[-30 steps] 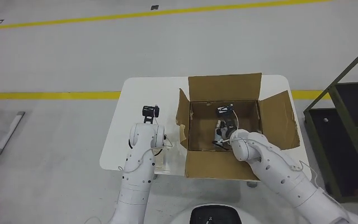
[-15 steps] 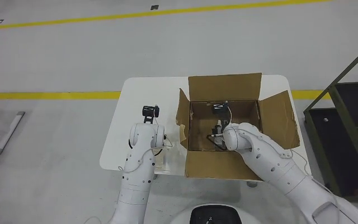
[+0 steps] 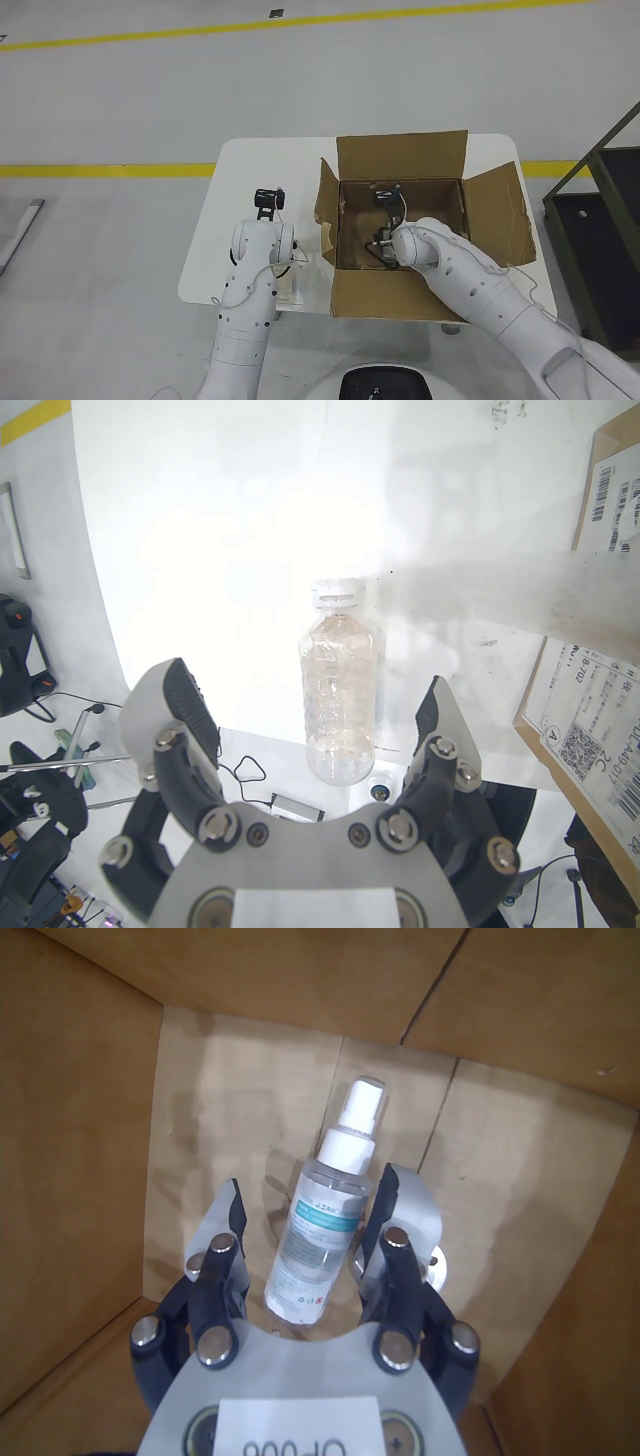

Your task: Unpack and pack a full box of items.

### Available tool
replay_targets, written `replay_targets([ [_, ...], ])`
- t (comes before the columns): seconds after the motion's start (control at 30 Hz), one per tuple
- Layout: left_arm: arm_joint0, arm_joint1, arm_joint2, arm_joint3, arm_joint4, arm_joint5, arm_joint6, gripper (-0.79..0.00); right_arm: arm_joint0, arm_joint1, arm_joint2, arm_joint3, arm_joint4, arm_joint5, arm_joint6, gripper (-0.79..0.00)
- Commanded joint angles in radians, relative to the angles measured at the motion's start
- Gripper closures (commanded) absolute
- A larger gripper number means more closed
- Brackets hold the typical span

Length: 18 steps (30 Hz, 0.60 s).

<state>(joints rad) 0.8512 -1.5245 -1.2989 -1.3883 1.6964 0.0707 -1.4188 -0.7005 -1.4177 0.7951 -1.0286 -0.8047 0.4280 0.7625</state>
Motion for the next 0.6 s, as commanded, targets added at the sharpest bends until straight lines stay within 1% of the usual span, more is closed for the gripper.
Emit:
replay_targets([
  [0.0, 0.0, 0.0, 0.0, 0.0, 0.0, 0.0, 0.0, -0.785, 0.009, -0.006, -0.003, 0.008, 0.0, -0.002, -0.002, -0.545],
  [0.07, 0.0, 0.0, 0.0, 0.0, 0.0, 0.0, 0.0, -0.785, 0.015, -0.01, -0.004, 0.016, 0.0, -0.003, -0.005, -0.551],
  [0.2, 0.0, 0.0, 0.0, 0.0, 0.0, 0.0, 0.0, -0.785, 0.022, -0.021, -0.008, 0.041, 0.004, -0.01, -0.015, -0.523],
  [0.23, 0.0, 0.0, 0.0, 0.0, 0.0, 0.0, 0.0, -0.785, 0.024, -0.024, -0.009, 0.048, 0.011, -0.016, -0.016, -0.533],
  [0.3, 0.0, 0.0, 0.0, 0.0, 0.0, 0.0, 0.0, -0.785, 0.029, -0.03, -0.009, 0.069, 0.021, -0.032, -0.02, -0.517],
  [0.4, 0.0, 0.0, 0.0, 0.0, 0.0, 0.0, 0.0, -0.785, 0.034, -0.04, -0.017, 0.089, 0.028, -0.037, -0.024, -0.52],
  [0.47, 0.0, 0.0, 0.0, 0.0, 0.0, 0.0, 0.0, -0.785, 0.037, -0.046, -0.021, 0.104, 0.031, -0.04, -0.023, -0.514],
  [0.53, 0.0, 0.0, 0.0, 0.0, 0.0, 0.0, 0.0, -0.785, 0.041, -0.051, -0.024, 0.119, 0.032, -0.044, -0.024, -0.489],
  [0.57, 0.0, 0.0, 0.0, 0.0, 0.0, 0.0, 0.0, -0.785, 0.044, -0.053, -0.024, 0.126, 0.032, -0.046, -0.025, -0.496],
])
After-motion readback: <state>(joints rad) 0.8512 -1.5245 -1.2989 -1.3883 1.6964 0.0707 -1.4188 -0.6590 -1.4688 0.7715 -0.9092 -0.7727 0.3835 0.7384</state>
